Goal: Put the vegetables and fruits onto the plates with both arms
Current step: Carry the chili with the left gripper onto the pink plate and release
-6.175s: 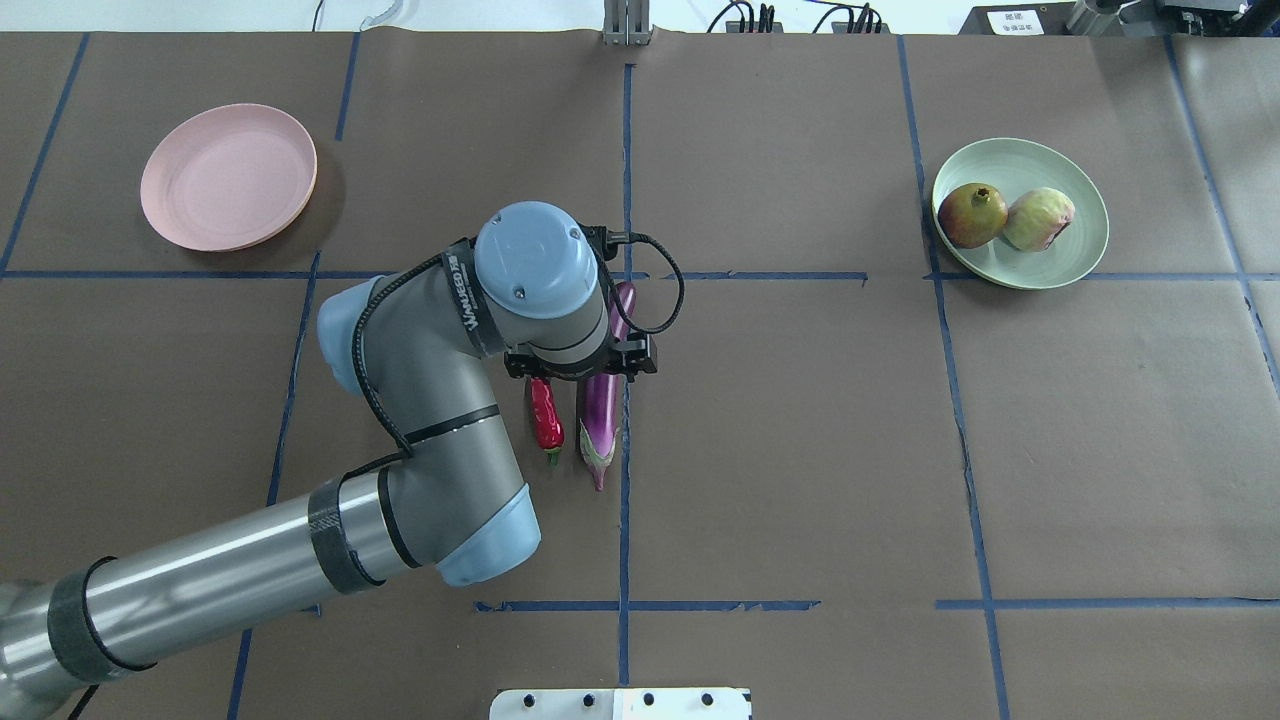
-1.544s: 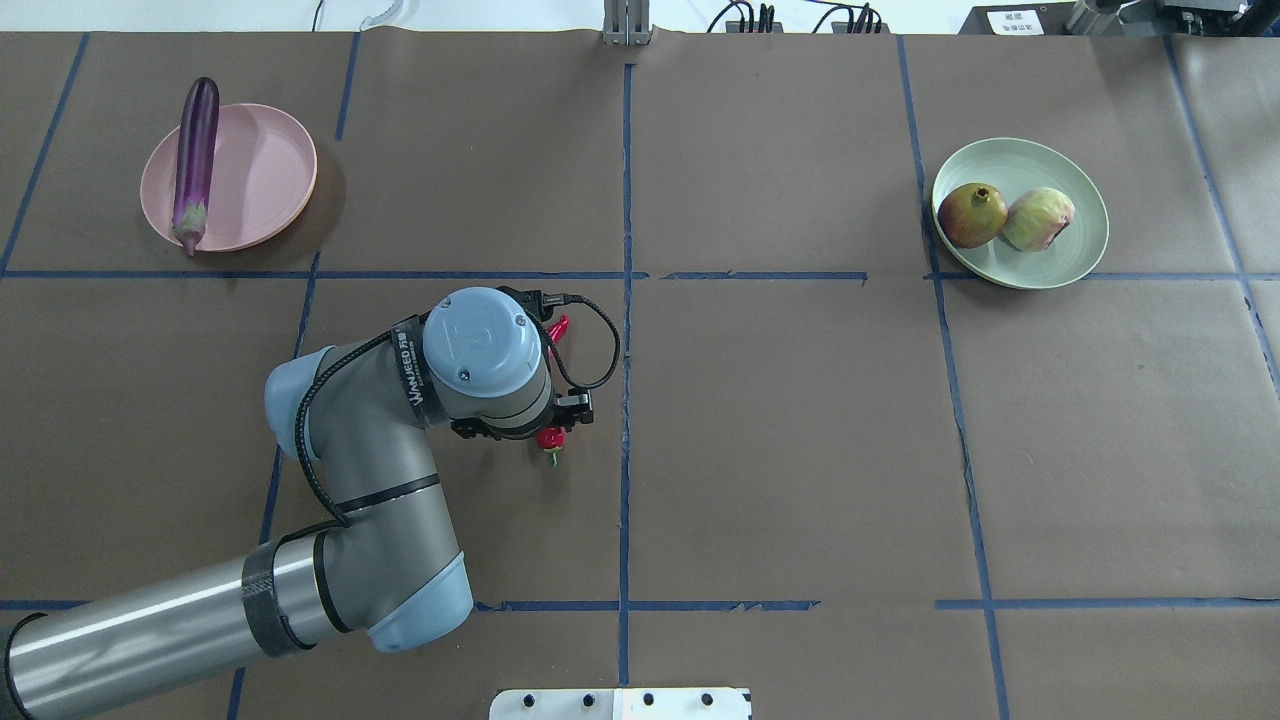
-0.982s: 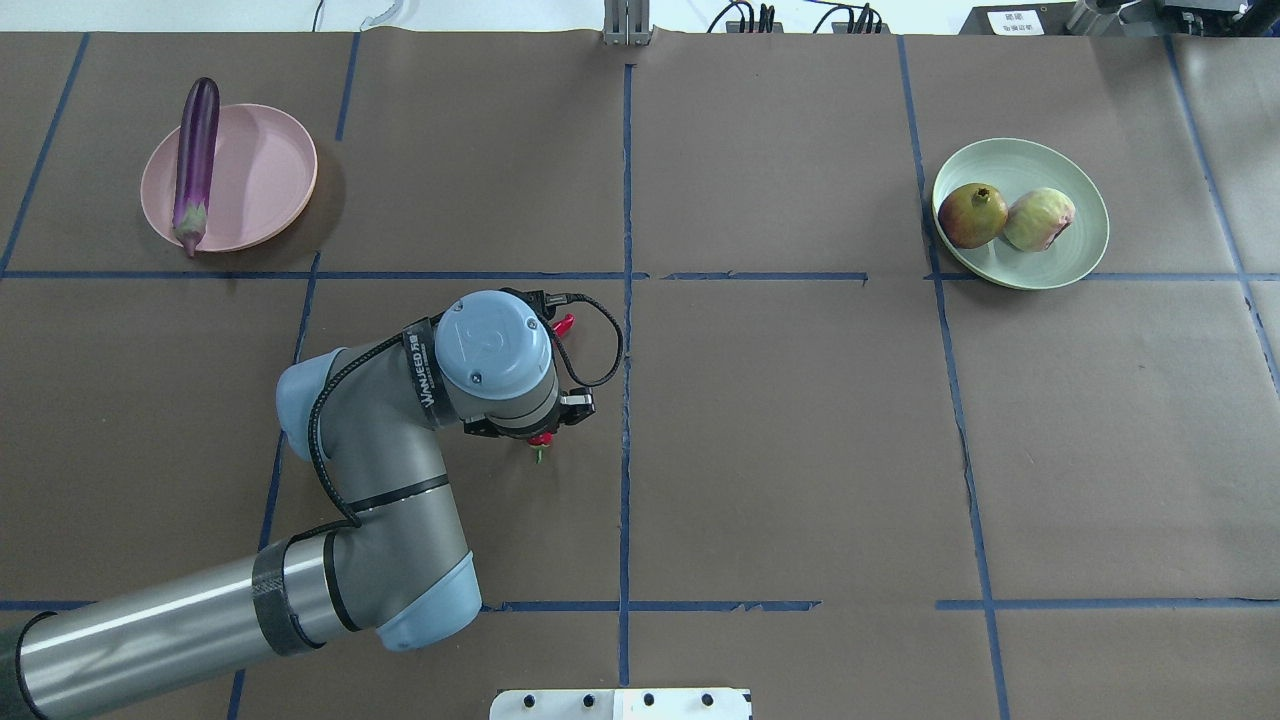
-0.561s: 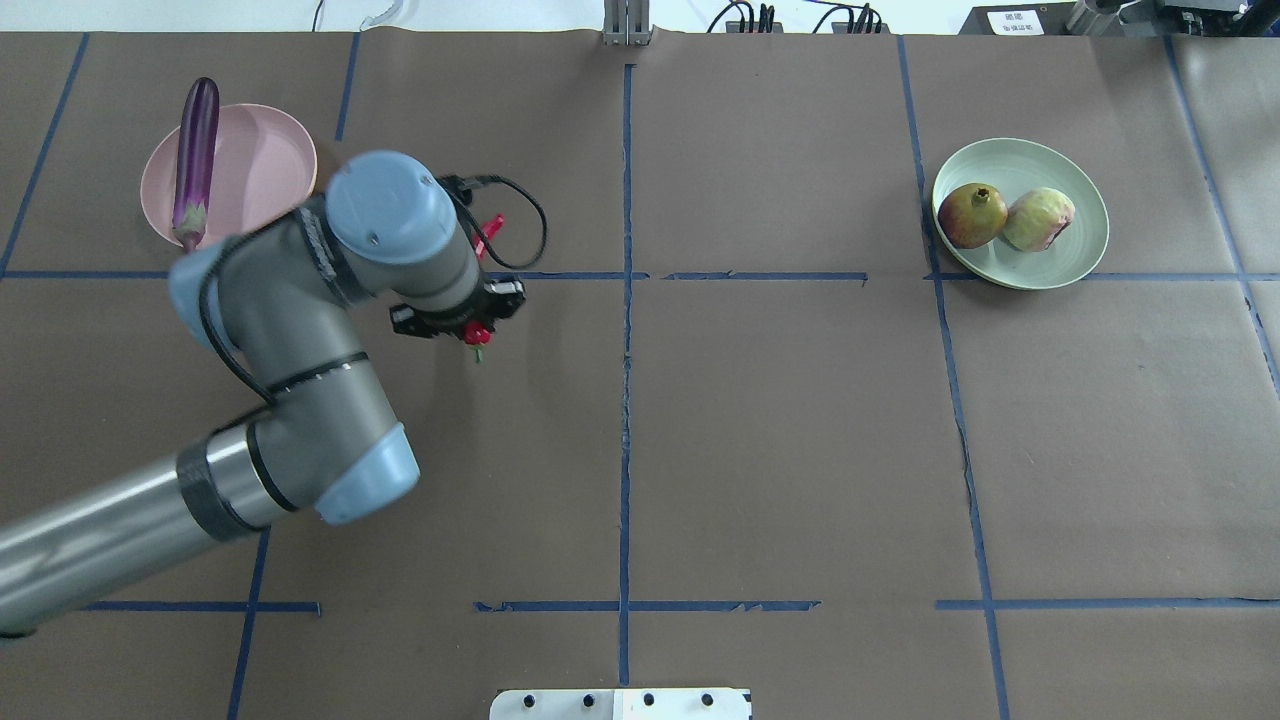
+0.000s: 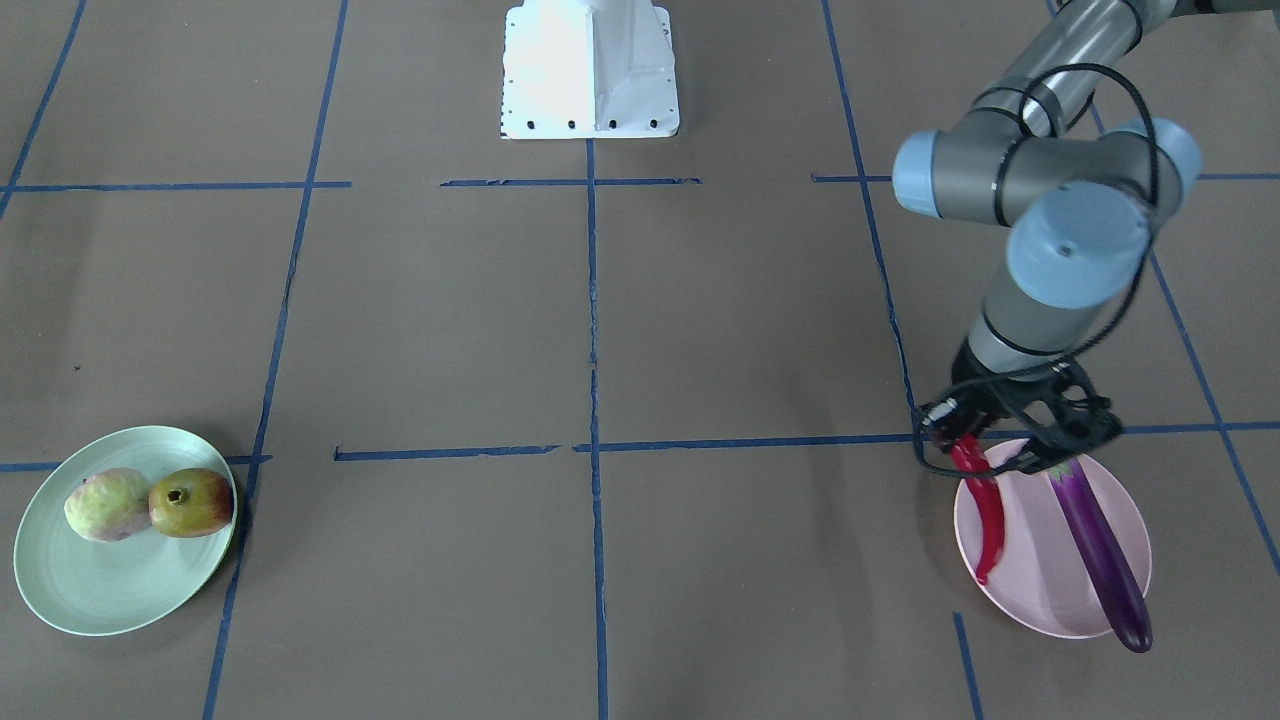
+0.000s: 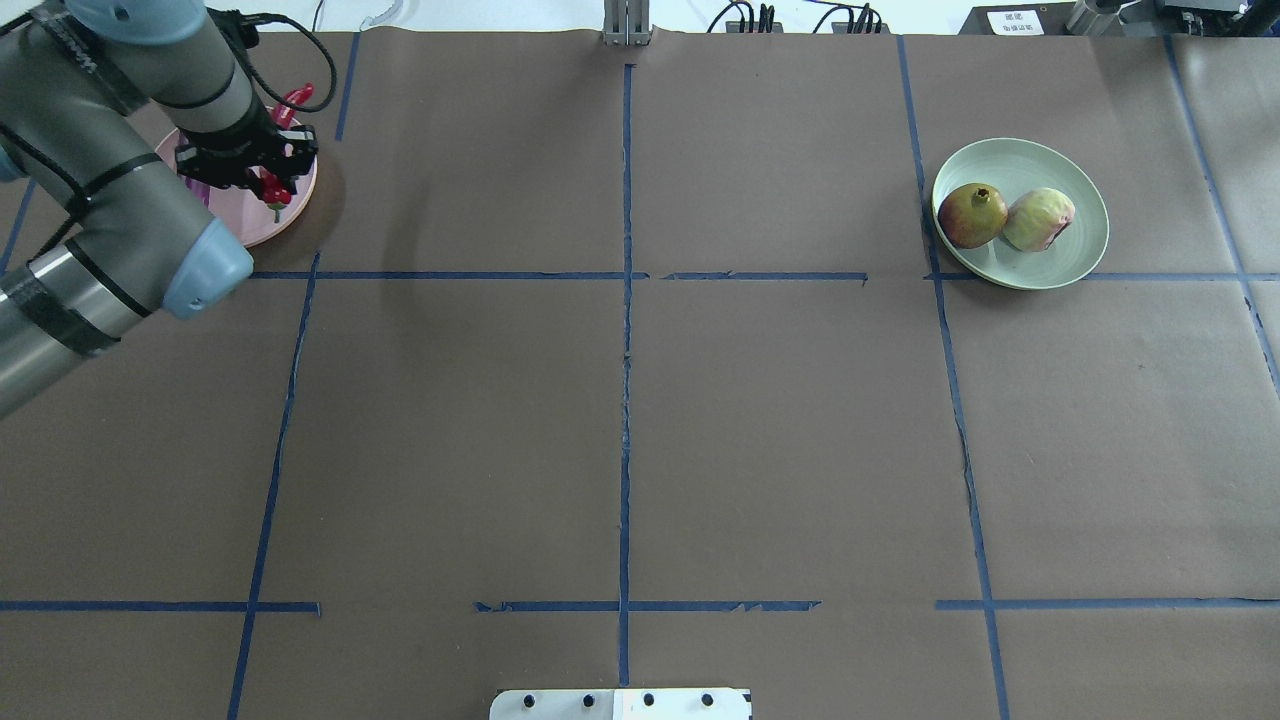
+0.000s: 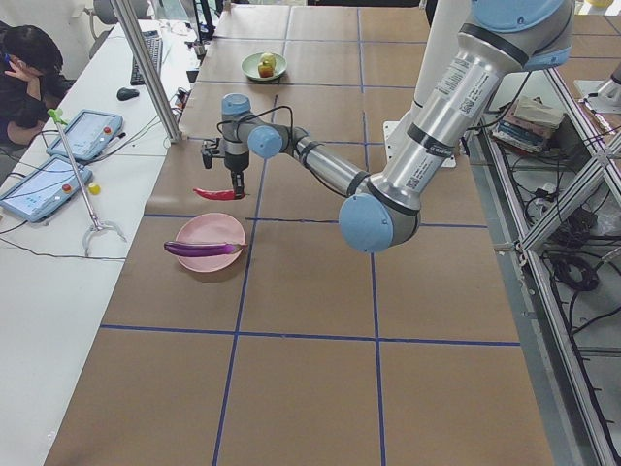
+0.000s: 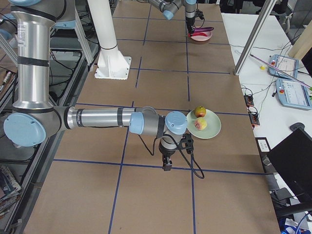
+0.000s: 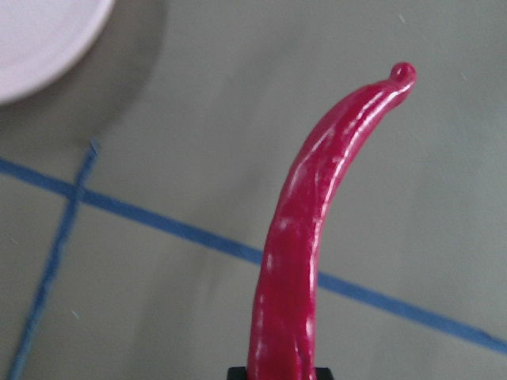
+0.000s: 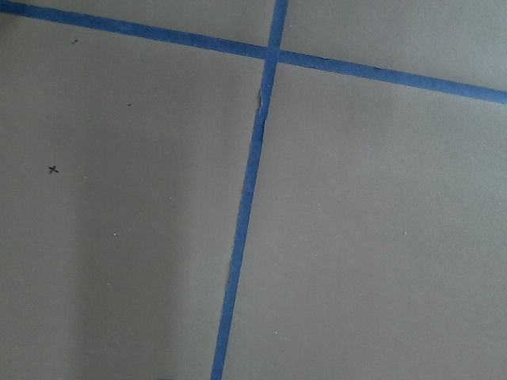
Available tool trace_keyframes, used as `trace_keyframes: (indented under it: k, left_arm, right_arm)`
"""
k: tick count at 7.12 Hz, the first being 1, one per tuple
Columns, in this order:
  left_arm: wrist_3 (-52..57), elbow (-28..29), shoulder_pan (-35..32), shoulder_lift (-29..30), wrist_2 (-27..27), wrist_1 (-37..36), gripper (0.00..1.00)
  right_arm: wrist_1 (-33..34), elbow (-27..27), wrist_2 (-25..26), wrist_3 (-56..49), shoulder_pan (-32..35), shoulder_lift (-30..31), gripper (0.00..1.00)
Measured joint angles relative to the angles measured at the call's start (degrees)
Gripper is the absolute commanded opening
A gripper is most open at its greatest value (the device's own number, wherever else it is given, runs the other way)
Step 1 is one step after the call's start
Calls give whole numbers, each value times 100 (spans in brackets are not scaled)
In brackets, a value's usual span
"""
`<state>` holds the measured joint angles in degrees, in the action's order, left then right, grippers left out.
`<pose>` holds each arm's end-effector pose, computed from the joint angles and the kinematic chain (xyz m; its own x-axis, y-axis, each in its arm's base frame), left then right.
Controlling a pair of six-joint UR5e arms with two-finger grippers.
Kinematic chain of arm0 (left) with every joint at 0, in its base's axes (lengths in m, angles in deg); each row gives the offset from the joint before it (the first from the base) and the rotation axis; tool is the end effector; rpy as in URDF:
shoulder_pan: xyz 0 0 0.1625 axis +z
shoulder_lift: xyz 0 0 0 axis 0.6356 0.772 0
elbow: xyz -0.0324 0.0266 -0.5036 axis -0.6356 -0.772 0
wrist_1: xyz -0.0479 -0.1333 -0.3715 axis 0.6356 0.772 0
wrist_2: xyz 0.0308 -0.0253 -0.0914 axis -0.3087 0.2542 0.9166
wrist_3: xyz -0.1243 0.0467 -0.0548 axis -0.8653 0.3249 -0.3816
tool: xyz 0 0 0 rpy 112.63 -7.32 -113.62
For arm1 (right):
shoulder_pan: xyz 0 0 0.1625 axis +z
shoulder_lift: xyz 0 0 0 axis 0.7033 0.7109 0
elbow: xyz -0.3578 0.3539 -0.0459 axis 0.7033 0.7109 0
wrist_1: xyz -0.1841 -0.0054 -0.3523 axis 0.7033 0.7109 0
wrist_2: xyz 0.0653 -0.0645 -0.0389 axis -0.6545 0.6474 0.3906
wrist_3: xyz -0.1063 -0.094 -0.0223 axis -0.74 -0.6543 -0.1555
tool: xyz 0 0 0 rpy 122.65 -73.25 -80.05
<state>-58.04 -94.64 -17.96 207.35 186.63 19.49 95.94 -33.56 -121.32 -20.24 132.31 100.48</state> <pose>0.3453 -0.6795 0.5035 0.7593 -0.2785 -0.5882 0.3077 0.9500 -0.0526 0.0217 -0.4169 0.7624 0.7340 -0.1577 0.6606 0.1872 0.9820 0.0265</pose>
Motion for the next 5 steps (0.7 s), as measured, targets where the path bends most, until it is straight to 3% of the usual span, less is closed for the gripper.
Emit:
trace_keyframes:
  k: [2, 5]
  left_arm:
    - [636, 811, -236, -9, 10, 528, 100]
    - [847, 1182, -223, -46, 127, 1229, 100]
  right_arm:
    - [1, 2, 0, 0, 0, -2, 100]
    - [2, 6, 0, 0, 0, -8, 100]
